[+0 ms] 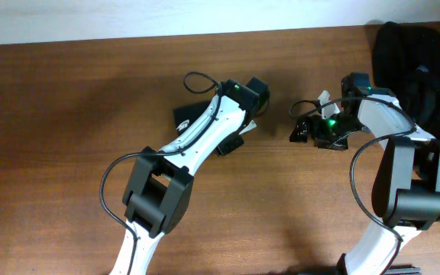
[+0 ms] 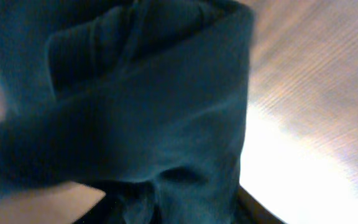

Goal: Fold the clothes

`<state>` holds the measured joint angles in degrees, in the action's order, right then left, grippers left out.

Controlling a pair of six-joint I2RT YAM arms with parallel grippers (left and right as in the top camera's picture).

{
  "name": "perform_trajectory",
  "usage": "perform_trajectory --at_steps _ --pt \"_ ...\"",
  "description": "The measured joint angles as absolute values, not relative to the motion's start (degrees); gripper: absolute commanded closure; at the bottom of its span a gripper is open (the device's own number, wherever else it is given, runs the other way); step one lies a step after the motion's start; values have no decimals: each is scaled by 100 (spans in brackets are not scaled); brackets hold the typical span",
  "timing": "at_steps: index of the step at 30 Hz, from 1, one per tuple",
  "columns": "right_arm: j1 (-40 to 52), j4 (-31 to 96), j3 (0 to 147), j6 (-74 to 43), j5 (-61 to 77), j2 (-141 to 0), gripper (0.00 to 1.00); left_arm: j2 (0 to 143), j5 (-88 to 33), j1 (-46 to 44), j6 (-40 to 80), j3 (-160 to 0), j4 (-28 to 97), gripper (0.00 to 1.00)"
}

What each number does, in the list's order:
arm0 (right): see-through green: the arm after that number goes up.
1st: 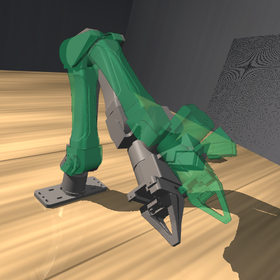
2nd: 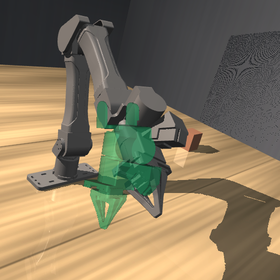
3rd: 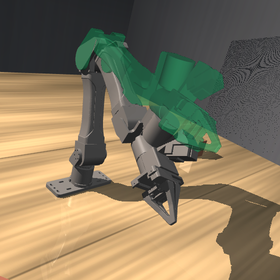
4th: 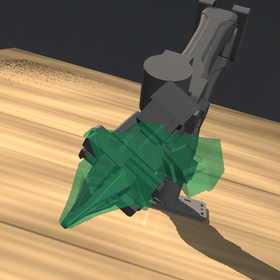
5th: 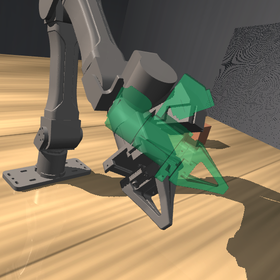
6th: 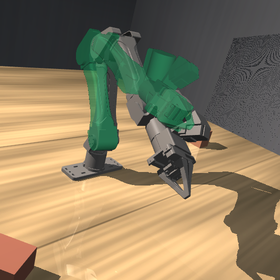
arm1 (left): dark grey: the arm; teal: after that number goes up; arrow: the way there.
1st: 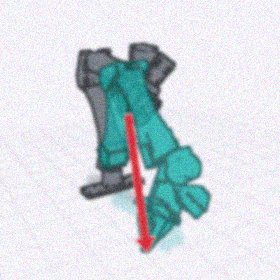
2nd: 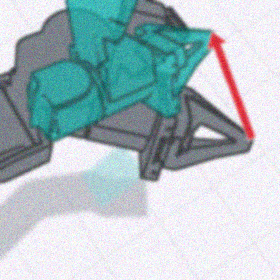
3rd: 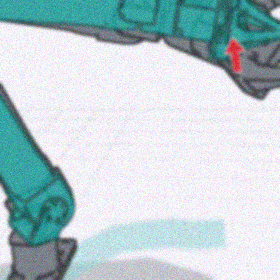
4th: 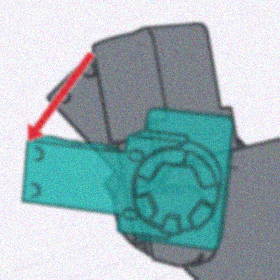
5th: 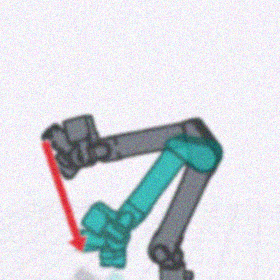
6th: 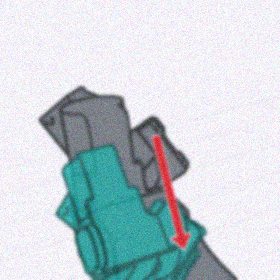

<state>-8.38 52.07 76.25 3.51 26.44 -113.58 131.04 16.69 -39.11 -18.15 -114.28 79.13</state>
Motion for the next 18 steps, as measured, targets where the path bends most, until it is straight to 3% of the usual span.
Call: perform_trajectory --at_steps 7,16,18 --pt "-840 5225 7627 349 2644 -11358 1 13104 1297 -3896 -1798 -11605 8724 47" --pt "-840 5317 7634 351 2644 -11358 1 13104 843 -3771 -1638 -13500 9056 48" --pt "-840 5341 7634 351 2644 -11358 1 13087 814 -3710 -1553 -13786 8729 54"
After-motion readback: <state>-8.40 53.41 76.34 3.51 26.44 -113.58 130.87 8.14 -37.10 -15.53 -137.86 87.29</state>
